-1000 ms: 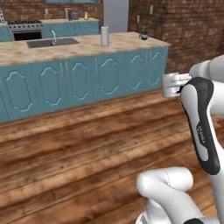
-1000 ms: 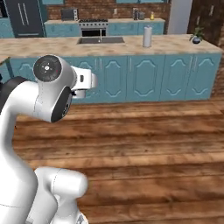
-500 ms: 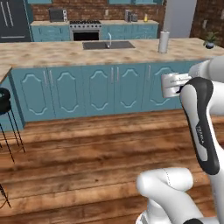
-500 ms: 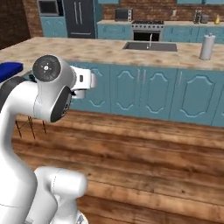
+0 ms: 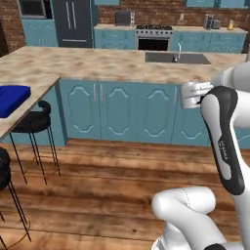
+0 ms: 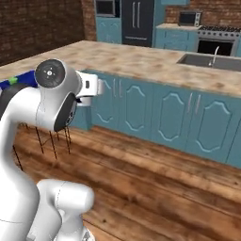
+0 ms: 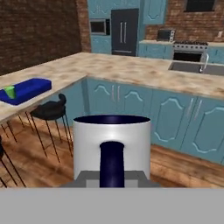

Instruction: There is a tray on the dining counter. Grab the cup, mug, and pitcher and place them on the tray. The pitcher may be placed next to the tray if it cannot fit the tray.

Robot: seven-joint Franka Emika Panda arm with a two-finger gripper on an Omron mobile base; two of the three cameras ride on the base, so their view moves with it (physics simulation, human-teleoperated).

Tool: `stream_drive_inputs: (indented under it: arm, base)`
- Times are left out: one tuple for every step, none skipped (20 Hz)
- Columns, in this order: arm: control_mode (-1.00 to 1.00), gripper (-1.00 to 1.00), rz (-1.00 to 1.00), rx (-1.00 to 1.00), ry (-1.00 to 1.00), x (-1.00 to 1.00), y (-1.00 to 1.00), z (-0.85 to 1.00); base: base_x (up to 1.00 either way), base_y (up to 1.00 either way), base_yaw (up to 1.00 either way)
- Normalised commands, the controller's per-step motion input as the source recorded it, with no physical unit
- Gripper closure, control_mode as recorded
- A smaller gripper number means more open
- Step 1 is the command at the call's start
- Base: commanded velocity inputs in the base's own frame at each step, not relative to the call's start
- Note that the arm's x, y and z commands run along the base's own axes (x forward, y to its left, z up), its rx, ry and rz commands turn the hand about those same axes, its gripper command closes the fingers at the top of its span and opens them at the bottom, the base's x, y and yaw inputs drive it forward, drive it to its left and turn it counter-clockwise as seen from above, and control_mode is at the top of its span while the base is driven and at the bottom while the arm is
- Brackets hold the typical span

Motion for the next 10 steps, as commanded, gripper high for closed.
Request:
stream_drive_inputs:
  arm:
    - [1.00,1.00,0.00,0.00,0.00,0.00,0.00,0.00]
    - [1.00,1.00,0.00,0.00,0.00,0.00,0.00,0.00]
    - [1.00,1.00,0.00,0.00,0.00,0.00,0.00,0.00]
    - [1.00,1.00,0.00,0.00,0.00,0.00,0.00,0.00]
    - [1.00,1.00,0.00,0.00,0.00,0.00,0.00,0.00]
    - [1.00,1.00,0.00,0.00,0.00,0.00,0.00,0.00]
    - [1.00,1.00,0.00,0.00,0.00,0.00,0.00,0.00]
    - [1.00,1.00,0.00,0.00,0.00,0.00,0.00,0.00]
    - [1.00,1.00,0.00,0.00,0.00,0.00,0.00,0.00]
    - [1.00,1.00,0.00,0.00,0.00,0.00,0.00,0.00]
  base:
    - [1.00,-0.14,0.56]
    - [1.00,-0.11,0.61]
    - [1.00,-0.17,0.64]
    - [1.00,-0.14,0.65]
    - [1.00,-0.15,0.67]
    - [1.00,-0.14,0.69]
    - [0.90,-0.16,0.71]
    - [0.83,-0.16,0.71]
    - [0.85,-0.11,0.73]
    - [0.86,-0.11,0.73]
